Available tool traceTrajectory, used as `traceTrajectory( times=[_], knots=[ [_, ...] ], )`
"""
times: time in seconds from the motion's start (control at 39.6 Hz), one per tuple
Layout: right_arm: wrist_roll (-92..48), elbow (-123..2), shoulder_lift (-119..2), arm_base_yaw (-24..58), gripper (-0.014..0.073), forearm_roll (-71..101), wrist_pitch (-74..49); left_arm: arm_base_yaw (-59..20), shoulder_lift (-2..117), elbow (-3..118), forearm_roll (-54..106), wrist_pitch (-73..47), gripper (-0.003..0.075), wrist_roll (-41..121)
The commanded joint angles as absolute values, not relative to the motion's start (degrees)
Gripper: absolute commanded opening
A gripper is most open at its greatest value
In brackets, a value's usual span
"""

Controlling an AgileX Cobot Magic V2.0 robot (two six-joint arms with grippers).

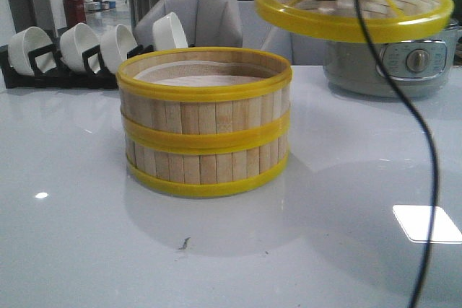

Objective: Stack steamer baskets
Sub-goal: 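Lift the lid with the right gripper and carry it over the stack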

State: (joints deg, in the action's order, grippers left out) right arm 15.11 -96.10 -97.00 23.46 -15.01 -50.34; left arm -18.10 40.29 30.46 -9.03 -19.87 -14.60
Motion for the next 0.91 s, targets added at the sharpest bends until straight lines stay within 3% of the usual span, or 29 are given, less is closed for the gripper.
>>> traceTrajectory(
  times=[0.0, 0.28, 0.88],
  knots=[
    [13.21, -102.03, -96.55, 27.73, 0.0036, -15.69, -49.51, -17.96, 40.44, 32.16, -9.28, -14.93, 0.0094, -14.99],
    [10.63, -114.88, -106.47, 36.54, 0.0036, -14.18, -55.64, -17.96, 40.44, 32.16, -9.28, -14.93, 0.0094, -14.99],
    [10.38, -122.01, -114.51, 37.81, 0.0036, -13.04, -54.22, -17.96, 40.44, 32.16, -9.28, -14.93, 0.0094, -14.99]
  ],
)
